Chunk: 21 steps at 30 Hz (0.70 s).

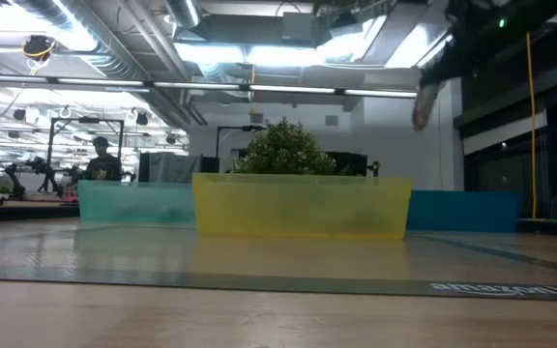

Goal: Pick and place Granola Bars by type
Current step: Put the red granola bar into the blue bin

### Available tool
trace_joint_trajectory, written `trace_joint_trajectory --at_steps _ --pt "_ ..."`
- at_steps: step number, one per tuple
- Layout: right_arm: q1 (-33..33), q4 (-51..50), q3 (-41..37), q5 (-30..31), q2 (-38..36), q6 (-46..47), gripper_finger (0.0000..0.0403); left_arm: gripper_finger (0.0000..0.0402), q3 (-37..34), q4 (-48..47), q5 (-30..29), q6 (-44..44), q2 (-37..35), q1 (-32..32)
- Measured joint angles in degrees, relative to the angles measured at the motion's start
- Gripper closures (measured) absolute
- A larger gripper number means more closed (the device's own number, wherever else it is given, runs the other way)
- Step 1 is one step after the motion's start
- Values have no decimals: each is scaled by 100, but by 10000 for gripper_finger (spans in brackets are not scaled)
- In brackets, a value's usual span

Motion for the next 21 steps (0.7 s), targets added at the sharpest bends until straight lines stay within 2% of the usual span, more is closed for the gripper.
trace_joint_trajectory --at_steps 2,7,12,17,21 --pt "-276 109 -187 285 41 -35 348 152 0 -2 76 0 0 34" --pt "-1015 586 -809 265 387 -35 353 152 0 -4 82 86 0 62" --pt "-1550 1403 -1298 -278 996 -24 350 156 0 -7 83 151 0 62" --pt "-1836 2034 -1359 -984 1642 152 349 157 0 -9 83 151 0 93" --pt "-1934 2324 -1362 -1110 2038 188 350 155 0 -9 81 174 0 95"
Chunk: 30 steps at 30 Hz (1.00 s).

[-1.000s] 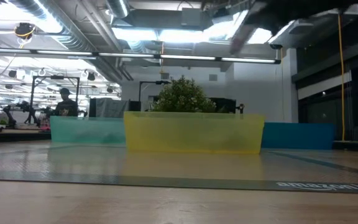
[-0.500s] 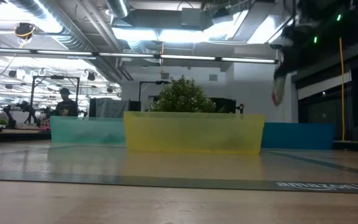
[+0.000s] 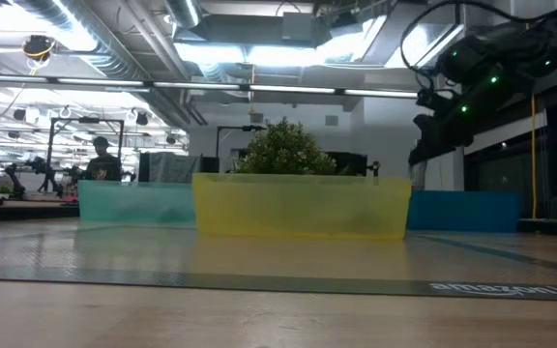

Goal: Pick and place Granola Bars by type
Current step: Put the red granola bar into the blue bin, then return to Home Position

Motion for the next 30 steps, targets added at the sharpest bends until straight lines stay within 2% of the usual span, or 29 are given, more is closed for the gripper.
trace_joint_trajectory --at_steps 3,6,13,16,20,22,25,30 --pt "-4 95 0 0 122 2 337 156 0 0 2 -6 1 -4" --pt "-2 173 0 -25 119 -63 303 157 0 -2 0 -15 0 -2" --pt "13 259 0 -117 -261 -53 168 153 0 -2 0 -69 1 -2" --pt "26 254 0 -65 -566 -60 126 154 0 -2 0 -90 2 -2" --pt "26 254 0 295 -1066 -60 105 156 0 -2 0 -198 1 -2" --pt "26 198 0 265 -1308 -38 103 155 0 -3 0 -236 2 -2" --pt "26 3 0 -380 -1638 216 103 153 0 -28 -1 -237 2 -2" --pt "185 -54 0 -2388 -2063 443 119 163 -2 -353 -428 -557 2 -2"
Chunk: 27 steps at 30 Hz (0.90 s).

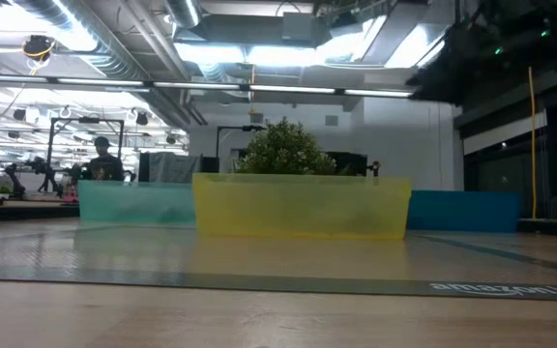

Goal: Pick and place Granola Bars by type
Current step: Return to Home Position

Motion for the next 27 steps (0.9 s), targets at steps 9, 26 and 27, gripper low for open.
trace_joint_trajectory --at_steps 9,26,27 --pt "1630 615 -531 -104 -1069 -180 208 298 -4 -675 -250 -859 -577 -61" --pt "4184 1721 -1639 1523 -1796 -1538 390 400 -1392 620 1873 1100 -3379 2618" --pt "4222 1739 -1637 1582 -1796 -1603 390 400 -1803 1107 2247 1266 -3655 2892"
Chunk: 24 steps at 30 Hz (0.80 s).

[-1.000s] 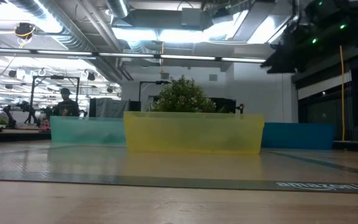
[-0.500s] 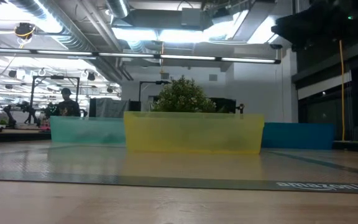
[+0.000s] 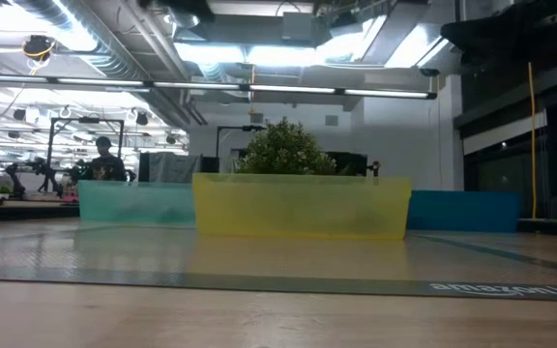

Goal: Pick and place Granola Bars by type
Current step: Return to Home Position

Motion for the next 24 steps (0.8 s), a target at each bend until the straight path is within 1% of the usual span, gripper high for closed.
trace_joint_trajectory --at_steps 3,5,7,10,13,15,17,20,24 --pt "51 -3 0 39 0 -260 396 401 -1333 1634 1139 302 -752 766" --pt "54 -6 0 33 0 -364 397 400 -2193 2669 1678 323 -1149 1078" --pt "56 -6 0 26 0 -436 395 400 -2982 3393 2065 425 -1482 1259" --pt "57 -25 0 2 0 -553 391 400 -4000 4090 2084 436 -1920 1398" --pt "78 -260 0 -223 0 -719 394 399 -4929 4656 1758 329 -2337 1485" --pt "124 -472 0 -318 4 -811 397 399 -5527 5231 1702 125 -2559 1534" --pt "183 -545 0 -322 4 -807 398 400 -6050 5944 1767 -78 -2773 1542" --pt "279 -499 -23 -303 4 -743 395 399 -6621 6779 1757 -193 -3029 1501" --pt "360 -30 -386 -299 -4 -703 396 400 -6658 6571 1588 -89 -3284 1349"
